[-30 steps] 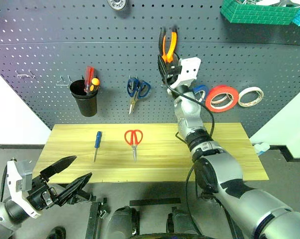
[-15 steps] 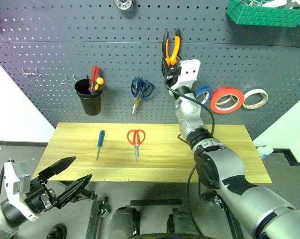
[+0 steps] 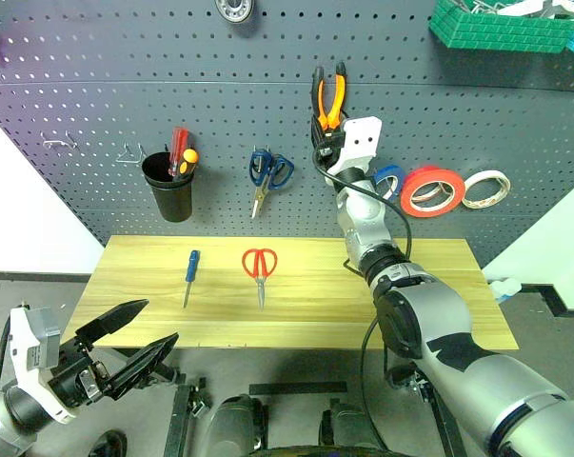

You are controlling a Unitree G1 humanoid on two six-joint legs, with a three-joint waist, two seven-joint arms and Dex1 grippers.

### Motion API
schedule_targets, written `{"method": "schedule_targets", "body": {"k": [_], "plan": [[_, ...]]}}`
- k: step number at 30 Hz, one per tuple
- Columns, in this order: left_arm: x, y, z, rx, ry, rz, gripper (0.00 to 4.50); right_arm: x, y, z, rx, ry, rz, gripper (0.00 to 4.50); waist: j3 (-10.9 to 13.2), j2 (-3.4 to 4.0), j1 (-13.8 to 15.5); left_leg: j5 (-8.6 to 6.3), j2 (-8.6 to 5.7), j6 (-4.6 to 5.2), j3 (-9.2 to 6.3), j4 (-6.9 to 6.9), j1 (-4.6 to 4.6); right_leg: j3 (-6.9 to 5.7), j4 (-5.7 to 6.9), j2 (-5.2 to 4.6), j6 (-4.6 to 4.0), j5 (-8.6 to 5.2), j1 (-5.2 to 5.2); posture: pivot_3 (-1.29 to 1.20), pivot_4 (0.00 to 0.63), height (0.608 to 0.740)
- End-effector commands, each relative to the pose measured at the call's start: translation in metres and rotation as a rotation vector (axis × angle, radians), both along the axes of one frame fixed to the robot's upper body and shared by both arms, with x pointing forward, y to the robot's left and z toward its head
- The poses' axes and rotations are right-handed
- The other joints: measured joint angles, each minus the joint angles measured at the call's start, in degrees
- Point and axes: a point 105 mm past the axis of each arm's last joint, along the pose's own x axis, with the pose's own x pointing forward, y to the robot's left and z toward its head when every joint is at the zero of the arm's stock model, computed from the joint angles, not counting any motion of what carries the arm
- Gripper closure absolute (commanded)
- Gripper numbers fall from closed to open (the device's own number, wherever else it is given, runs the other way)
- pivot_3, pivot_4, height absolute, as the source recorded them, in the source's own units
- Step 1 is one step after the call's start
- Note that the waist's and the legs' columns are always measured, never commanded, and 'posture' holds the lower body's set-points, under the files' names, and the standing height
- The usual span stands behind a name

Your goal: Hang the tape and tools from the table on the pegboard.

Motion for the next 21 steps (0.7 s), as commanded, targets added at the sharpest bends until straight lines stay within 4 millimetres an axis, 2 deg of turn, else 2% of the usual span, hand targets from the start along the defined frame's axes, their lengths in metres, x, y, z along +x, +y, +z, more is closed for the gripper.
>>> {"method": "schedule_targets", "body": {"k": [1,5,11,18,21], "plan": [[-0.001,-0.002,0.009,0.013,-0.025,-0.016,0.0,0.002,-0.006,0.033,0.021,-0.085,-0.008,2.37,0.0,0.0,0.01,0.0,0.0,0.0,0.0,0.0,0.05,0.0,0.0,0.0,0.0,0.0,0.04,0.28,0.0,0.74],[-0.001,-0.002,0.009,0.012,-0.027,-0.015,0.0,0.001,-0.006,0.045,0.033,-0.121,-0.004,2.37,0.0,0.0,0.01,-0.01,0.0,-0.01,-0.01,0.0,0.12,0.01,0.0,-0.01,-0.01,0.0,0.1,0.28,0.0,0.74],[0.0,-0.003,0.009,0.008,-0.027,-0.019,0.0,-0.001,-0.007,0.05,0.035,-0.145,0.002,2.37,0.0,0.0,0.02,-0.01,0.0,-0.01,-0.01,-0.01,0.14,0.02,0.0,-0.01,-0.02,-0.01,0.13,0.28,0.0,0.74],[0.0,-0.004,0.01,0.009,-0.024,-0.024,0.0,0.001,-0.008,0.041,0.052,-0.113,-0.017,2.37,0.0,0.0,0.02,-0.01,0.0,-0.02,-0.01,-0.02,0.15,0.02,0.0,-0.01,-0.02,-0.01,0.13,0.29,0.0,0.74],[-0.002,-0.005,0.011,0.009,-0.018,-0.029,0.0,0.0,-0.005,0.044,0.024,-0.128,-0.024,2.37,0.0,0.0,0.03,-0.01,0.0,-0.02,-0.02,-0.01,0.15,0.02,0.0,-0.02,-0.02,-0.01,0.13,0.3,0.0,0.74]]}}
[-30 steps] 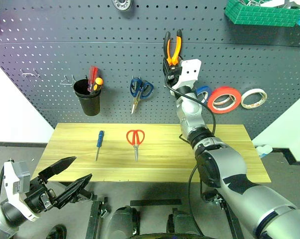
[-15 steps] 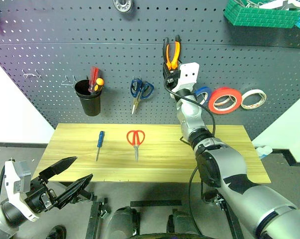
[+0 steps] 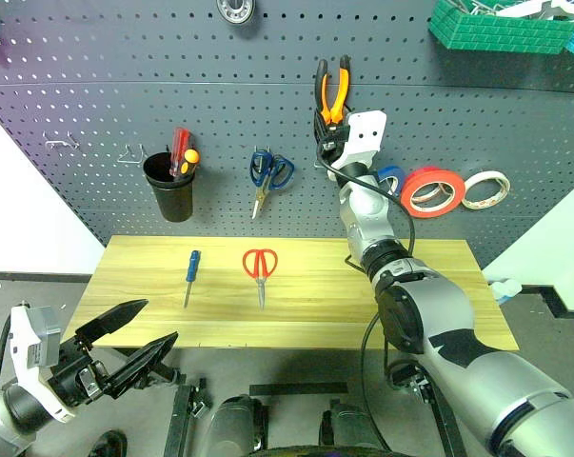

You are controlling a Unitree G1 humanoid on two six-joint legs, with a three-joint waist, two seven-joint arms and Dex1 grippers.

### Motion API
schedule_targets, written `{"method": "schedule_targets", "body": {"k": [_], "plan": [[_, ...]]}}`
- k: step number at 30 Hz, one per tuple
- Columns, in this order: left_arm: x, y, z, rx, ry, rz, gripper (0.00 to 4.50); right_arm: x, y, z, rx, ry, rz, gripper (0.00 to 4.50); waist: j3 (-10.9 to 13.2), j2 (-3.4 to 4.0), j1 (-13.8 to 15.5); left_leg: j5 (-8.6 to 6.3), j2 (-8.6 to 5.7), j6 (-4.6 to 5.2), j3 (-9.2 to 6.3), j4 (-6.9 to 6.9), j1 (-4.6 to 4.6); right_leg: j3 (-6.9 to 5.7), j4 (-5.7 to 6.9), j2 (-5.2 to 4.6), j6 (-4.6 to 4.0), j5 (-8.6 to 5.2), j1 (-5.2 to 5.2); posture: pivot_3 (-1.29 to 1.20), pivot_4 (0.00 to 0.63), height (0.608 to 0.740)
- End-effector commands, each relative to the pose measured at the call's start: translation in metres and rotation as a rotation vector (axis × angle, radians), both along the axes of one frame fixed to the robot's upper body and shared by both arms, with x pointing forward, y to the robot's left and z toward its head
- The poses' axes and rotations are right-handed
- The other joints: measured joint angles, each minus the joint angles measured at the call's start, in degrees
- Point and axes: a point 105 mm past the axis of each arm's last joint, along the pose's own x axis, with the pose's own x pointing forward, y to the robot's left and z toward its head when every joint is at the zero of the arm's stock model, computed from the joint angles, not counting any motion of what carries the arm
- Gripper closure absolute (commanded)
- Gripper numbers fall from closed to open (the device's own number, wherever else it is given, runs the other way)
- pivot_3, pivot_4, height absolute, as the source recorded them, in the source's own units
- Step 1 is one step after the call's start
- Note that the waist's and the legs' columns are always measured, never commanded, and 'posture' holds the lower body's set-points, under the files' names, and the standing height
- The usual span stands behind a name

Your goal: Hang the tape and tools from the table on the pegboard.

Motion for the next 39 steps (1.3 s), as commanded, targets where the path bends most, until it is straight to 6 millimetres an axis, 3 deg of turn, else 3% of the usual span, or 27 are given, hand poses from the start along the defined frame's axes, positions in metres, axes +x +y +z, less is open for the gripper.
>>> {"method": "schedule_targets", "body": {"k": [1,8,14,21,26,39], "plan": [[-0.002,-0.004,0.01,0.019,-0.03,-0.026,0.0,-0.002,-0.001,0.033,-0.005,-0.107,-0.026,2.37,0.0,0.0,0.0,0.0,0.0,0.0,0.0,0.0,0.0,0.0,0.0,0.0,0.0,0.0,0.0,0.3,0.0,0.74],[-0.005,-0.007,0.012,0.008,-0.024,-0.019,0.0,-0.002,-0.008,0.027,-0.04,-0.105,-0.063,2.37,0.0,0.0,0.03,0.0,0.0,0.0,-0.01,-0.01,0.0,0.0,0.0,0.0,0.0,0.0,0.0,0.31,0.0,0.74],[0.009,-0.01,0.041,0.052,-0.198,0.017,0.0,0.0,-0.012,0.023,-0.028,-0.088,-0.078,2.37,0.0,0.0,0.54,0.01,0.0,-0.01,-0.05,-0.01,0.01,-0.02,-0.01,0.0,-0.02,-0.01,0.02,0.32,0.0,0.74],[-0.005,-0.004,0.037,0.022,-0.164,0.043,0.0,0.001,-0.015,0.022,-0.033,-0.075,-0.079,2.37,0.0,0.0,1.42,0.01,0.01,-0.02,-0.02,-0.04,0.03,0.0,-0.02,0.02,-0.06,-0.03,0.0,0.33,0.002,0.74],[-0.003,0.007,0.04,0.076,-0.205,0.111,0.0,0.002,-0.014,0.022,-0.02,-0.068,-0.066,2.37,0.0,0.0,1.5,-0.03,0.01,-0.06,-0.03,-0.02,0.13,0.0,-0.03,0.0,-0.09,-0.05,0.12,0.34,0.007,0.74],[-0.007,0.011,0.048,0.033,-0.302,0.2,0.0,0.002,-0.012,0.016,-0.027,-0.05,-0.046,2.37,0.01,0.01,1.47,-0.02,0.03,-0.01,-0.04,-0.06,0.14,0.0,-0.03,-0.01,-0.13,-0.07,0.12,0.34,0.02,0.74]]}}
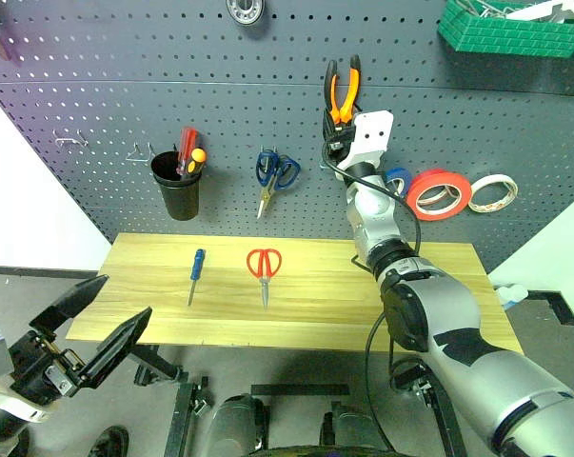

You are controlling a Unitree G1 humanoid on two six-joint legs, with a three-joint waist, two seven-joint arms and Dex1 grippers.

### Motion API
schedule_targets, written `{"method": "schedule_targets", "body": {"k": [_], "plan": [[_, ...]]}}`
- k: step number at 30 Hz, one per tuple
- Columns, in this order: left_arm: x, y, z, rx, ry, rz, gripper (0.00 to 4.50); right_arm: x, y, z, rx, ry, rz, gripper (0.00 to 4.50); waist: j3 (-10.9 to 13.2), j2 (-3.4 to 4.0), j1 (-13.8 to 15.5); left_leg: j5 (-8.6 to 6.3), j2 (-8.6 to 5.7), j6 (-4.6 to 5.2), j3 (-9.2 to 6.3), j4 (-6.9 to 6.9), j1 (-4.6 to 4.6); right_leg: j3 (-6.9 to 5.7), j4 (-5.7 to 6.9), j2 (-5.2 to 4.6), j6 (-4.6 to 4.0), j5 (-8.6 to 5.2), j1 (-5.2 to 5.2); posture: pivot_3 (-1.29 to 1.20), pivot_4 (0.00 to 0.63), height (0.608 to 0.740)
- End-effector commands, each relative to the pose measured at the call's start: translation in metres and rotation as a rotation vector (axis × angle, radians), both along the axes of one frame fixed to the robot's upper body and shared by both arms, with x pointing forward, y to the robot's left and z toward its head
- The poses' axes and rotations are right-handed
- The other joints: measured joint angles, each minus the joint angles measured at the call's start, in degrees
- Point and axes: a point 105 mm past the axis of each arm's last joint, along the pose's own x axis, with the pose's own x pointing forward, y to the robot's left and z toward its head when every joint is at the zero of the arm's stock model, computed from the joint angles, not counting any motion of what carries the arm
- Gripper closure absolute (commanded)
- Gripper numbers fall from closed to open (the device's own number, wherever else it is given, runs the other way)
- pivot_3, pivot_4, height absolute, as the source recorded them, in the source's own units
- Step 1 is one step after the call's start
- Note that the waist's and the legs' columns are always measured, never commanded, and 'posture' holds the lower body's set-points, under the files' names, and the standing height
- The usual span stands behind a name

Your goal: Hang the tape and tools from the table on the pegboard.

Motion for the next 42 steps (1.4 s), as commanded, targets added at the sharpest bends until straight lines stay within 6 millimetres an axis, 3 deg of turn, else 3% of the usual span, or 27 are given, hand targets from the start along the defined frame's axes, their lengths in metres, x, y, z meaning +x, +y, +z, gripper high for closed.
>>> {"method": "schedule_targets", "body": {"k": [1,14,38,42], "plan": [[-0.003,-0.001,0.013,0.024,-0.06,0.014,0.0,0.001,0.0,0.017,0.011,-0.041,-0.002,2.37,0.0,0.0,0.01,-0.01,0.0,0.01,0.0,0.0,0.0,0.0,0.0,0.0,0.0,0.0,0.0,0.34,0.021,0.74],[-0.004,-0.007,0.034,0.018,-0.111,0.02,0.0,-0.002,-0.008,0.02,-0.019,-0.086,-0.071,2.37,0.23,0.14,0.08,-0.16,0.01,0.28,-0.04,0.0,0.0,0.0,-0.02,-0.07,-0.21,-0.12,0.02,0.35,0.057,0.74],[-0.023,-0.013,0.04,-0.065,0.001,-0.032,0.0,-0.002,-0.006,-0.011,-0.108,-0.012,-0.106,2.37,4.13,0.22,0.1,-0.27,0.0,0.32,-0.18,-0.05,0.1,-0.07,-0.17,-0.2,-0.56,-0.31,0.05,0.37,0.151,0.74],[-0.025,-0.016,0.039,-0.086,0.02,-0.048,0.0,-0.004,-0.002,-0.023,-0.107,0.024,-0.085,2.37,4.53,0.15,0.0,-0.3,0.01,0.28,-0.18,-0.07,0.07,-0.07,-0.21,-0.22,-0.57,-0.31,0.02,0.37,0.157,0.74]]}}
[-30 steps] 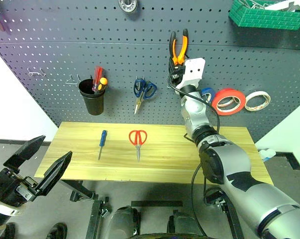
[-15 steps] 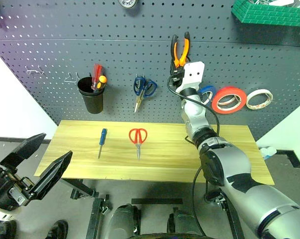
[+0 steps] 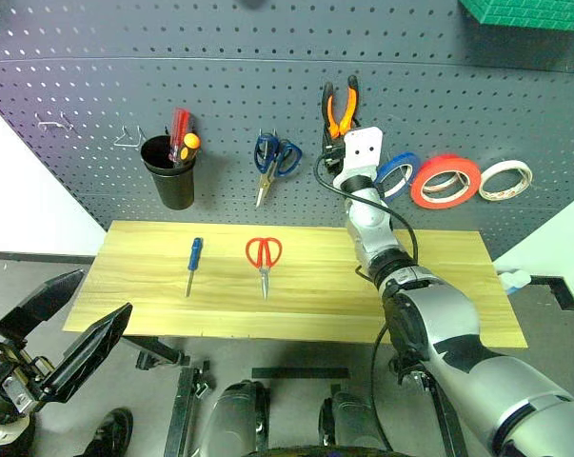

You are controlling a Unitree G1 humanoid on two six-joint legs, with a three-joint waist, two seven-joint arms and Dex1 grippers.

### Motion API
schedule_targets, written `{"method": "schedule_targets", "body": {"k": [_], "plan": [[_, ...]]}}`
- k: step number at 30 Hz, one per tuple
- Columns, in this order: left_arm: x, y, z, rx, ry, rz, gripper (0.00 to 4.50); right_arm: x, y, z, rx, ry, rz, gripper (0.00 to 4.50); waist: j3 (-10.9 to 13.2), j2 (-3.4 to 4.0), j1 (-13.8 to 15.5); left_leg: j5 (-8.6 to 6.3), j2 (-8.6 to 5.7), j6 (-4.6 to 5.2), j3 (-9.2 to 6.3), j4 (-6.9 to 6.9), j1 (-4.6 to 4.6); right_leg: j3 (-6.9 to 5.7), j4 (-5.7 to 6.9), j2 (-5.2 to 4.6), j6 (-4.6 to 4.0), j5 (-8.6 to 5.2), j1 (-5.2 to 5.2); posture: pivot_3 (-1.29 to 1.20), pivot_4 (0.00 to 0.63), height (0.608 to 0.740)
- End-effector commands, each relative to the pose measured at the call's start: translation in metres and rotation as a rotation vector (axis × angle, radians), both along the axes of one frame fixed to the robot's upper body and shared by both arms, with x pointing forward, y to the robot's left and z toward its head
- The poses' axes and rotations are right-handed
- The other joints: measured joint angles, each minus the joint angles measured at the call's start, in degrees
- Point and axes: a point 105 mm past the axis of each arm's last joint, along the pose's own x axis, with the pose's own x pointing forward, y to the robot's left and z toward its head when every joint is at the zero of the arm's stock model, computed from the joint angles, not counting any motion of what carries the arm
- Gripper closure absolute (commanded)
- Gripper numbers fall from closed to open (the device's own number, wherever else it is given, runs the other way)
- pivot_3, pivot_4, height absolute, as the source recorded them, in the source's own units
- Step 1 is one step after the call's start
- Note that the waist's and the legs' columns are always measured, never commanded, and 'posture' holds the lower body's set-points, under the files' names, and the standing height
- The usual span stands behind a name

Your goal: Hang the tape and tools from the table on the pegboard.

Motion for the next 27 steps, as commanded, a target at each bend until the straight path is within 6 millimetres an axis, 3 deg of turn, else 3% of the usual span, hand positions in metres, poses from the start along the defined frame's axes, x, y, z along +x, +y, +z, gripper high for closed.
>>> {"method": "schedule_targets", "body": {"k": [1,3,10,17,27], "plan": [[-0.005,-0.006,0.004,0.001,0.003,-0.029,0.0,0.0,-0.003,-0.003,0.008,0.014,-0.008,2.37,0.14,-0.07,0.03,-0.01,0.0,-0.02,0.0,-0.01,0.0,0.0,-0.01,0.0,0.0,0.0,0.0,0.37,0.159,0.74],[-0.005,-0.005,0.003,0.004,0.006,-0.028,0.0,0.0,-0.004,-0.006,0.028,0.023,-0.002,2.37,0.29,-0.02,0.11,-0.03,0.0,-0.03,-0.02,0.0,0.01,-0.01,-0.03,-0.01,0.0,0.0,-0.03,0.37,0.157,0.74],[-0.001,-0.004,0.003,-0.009,0.004,-0.042,0.0,-0.004,-0.005,0.003,0.07,-0.027,0.042,0.09,0.43,0.0,0.05,-0.04,0.0,-0.03,-0.02,-0.25,-0.03,-0.05,-0.42,0.0,-0.02,0.02,-0.02,0.35,0.147,0.74],[0.002,-0.004,0.002,-0.017,0.0,-0.058,0.0,-0.006,-0.006,0.008,0.075,-0.057,0.033,0.04,0.49,0.04,0.04,-0.03,0.0,-0.05,-0.02,-0.38,-0.09,-0.08,-0.57,0.02,-0.03,0.03,-0.05,0.35,0.143,0.74],[0.002,-0.004,0.001,-0.019,-0.006,-0.062,0.0,-0.021,0.007,0.033,0.093,-0.214,0.091,0.04,0.57,0.02,0.04,0.1,0.01,0.07,-0.03,-0.38,-0.81,-0.12,-0.56,0.08,0.0,0.07,-0.51,0.35,0.139,0.74]]}}
